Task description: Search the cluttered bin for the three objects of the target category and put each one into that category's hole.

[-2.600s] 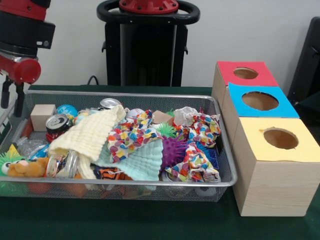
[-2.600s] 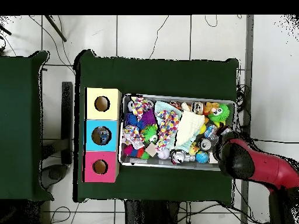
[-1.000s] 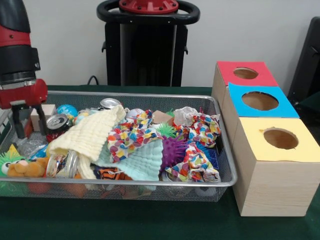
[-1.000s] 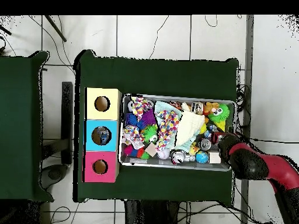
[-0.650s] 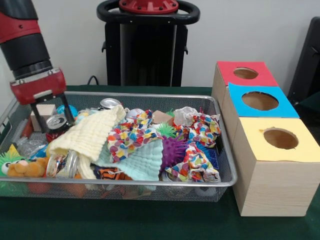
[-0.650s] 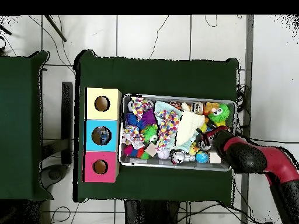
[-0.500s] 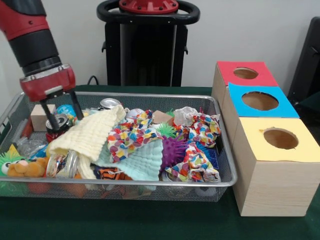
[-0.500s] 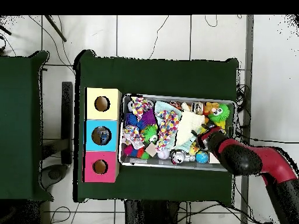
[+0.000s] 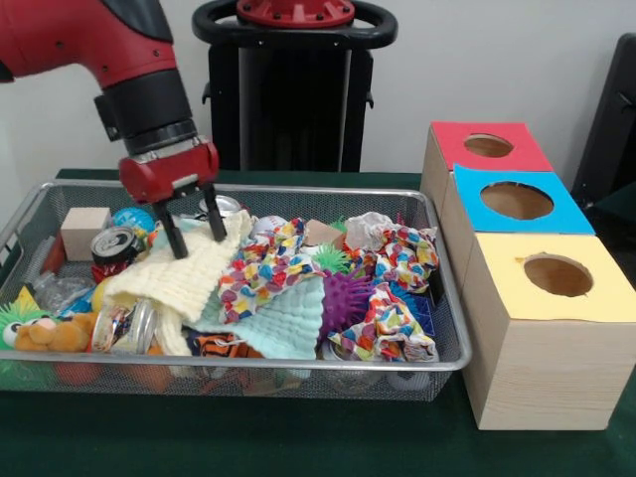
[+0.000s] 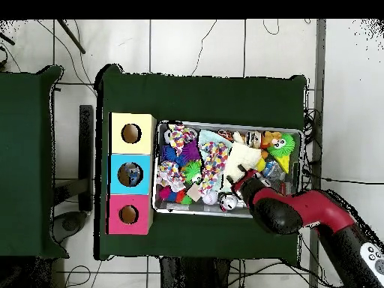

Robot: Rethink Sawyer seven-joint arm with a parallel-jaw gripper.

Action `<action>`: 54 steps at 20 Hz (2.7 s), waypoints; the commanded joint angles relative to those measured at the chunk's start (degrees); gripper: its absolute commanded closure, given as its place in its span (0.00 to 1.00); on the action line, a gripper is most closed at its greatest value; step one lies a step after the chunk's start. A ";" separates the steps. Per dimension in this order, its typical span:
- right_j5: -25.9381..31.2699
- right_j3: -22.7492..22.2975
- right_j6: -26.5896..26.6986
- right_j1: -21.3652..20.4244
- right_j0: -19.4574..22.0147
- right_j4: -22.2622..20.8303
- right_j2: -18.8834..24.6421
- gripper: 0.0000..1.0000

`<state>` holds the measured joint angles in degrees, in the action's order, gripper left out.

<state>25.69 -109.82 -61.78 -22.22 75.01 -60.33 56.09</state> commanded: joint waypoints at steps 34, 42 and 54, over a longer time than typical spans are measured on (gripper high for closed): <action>-23.94 -5.53 -19.82 -14.76 -17.26 3.48 -30.95 0.00; -24.97 4.11 -15.25 -0.80 -12.47 -3.65 -31.34 0.00; -15.45 5.51 -7.99 -0.14 -7.62 -1.34 -26.24 0.00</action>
<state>-2.34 -109.10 -75.05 -23.82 67.63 -59.52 27.78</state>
